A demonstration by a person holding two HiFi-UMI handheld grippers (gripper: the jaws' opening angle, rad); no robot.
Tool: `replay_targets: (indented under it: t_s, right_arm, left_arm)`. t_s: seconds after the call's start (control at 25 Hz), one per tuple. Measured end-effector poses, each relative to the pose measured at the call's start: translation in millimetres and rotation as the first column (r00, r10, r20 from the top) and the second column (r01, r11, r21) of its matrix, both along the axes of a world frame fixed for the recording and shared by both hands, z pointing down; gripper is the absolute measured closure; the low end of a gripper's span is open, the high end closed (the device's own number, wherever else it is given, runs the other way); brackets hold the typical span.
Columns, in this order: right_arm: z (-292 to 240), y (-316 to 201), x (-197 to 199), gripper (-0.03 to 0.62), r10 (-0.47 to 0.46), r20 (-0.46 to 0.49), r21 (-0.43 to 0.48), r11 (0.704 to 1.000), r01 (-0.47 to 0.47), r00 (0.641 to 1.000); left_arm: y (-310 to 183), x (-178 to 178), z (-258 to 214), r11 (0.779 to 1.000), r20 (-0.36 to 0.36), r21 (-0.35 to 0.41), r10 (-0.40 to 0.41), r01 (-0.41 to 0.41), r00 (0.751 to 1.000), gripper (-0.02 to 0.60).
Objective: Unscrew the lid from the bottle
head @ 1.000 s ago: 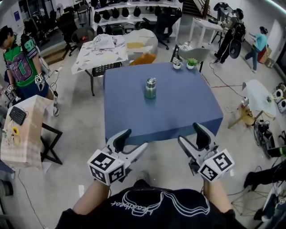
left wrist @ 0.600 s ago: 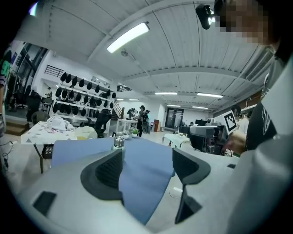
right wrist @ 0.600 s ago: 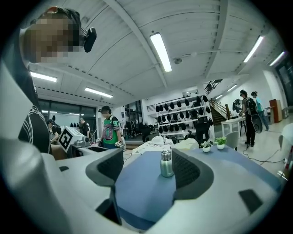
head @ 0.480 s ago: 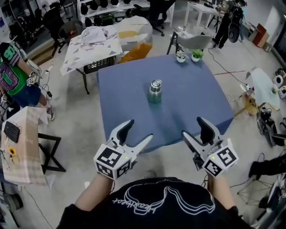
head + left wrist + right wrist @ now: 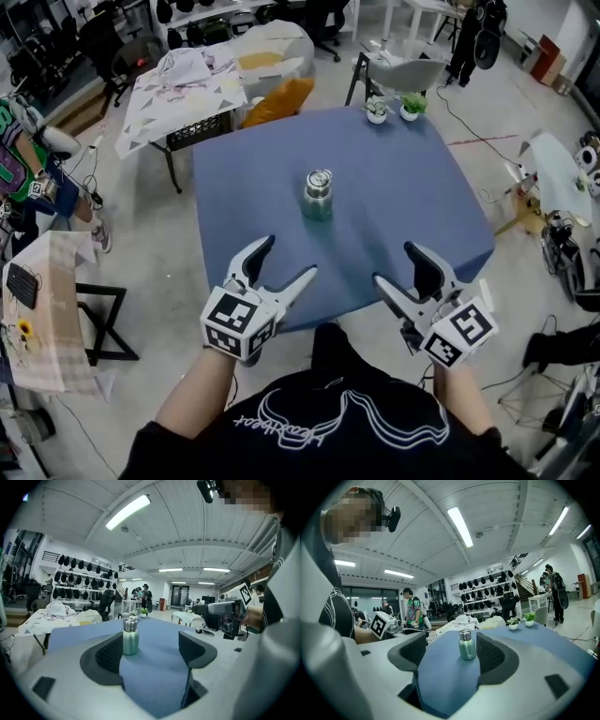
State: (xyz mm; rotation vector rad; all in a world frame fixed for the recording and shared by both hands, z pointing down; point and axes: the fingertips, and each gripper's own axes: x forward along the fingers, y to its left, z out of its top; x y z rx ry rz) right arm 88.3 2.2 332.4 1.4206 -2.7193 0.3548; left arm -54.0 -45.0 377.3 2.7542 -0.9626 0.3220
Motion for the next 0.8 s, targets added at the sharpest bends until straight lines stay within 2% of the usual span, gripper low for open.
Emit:
replay_targets:
  t_s: [0.2,0.36,0.8]
  right_arm:
    - [4,-39,13,0.266,-0.034,-0.004,-0.014,0.999,0.034,0.999]
    - [11,-64,15,0.266,-0.068,-0.009,-0.025,0.997,0.068,0.998]
    - [11,-119,18,0.266,-0.164,-0.039,-0.043,0.986,0.162,0.986]
  left_arm:
    - [-36,15,11,1.000,0.004,-0.005,-0.009,0.009,1.000,0.224]
    - [-62,27,34,1.000,0.050,-0.016,0.002,-0.001,0.999,0.224]
    - [-123,53,78,0.998,0.077,-0.059,-0.004,0.009,0.997,0.224]
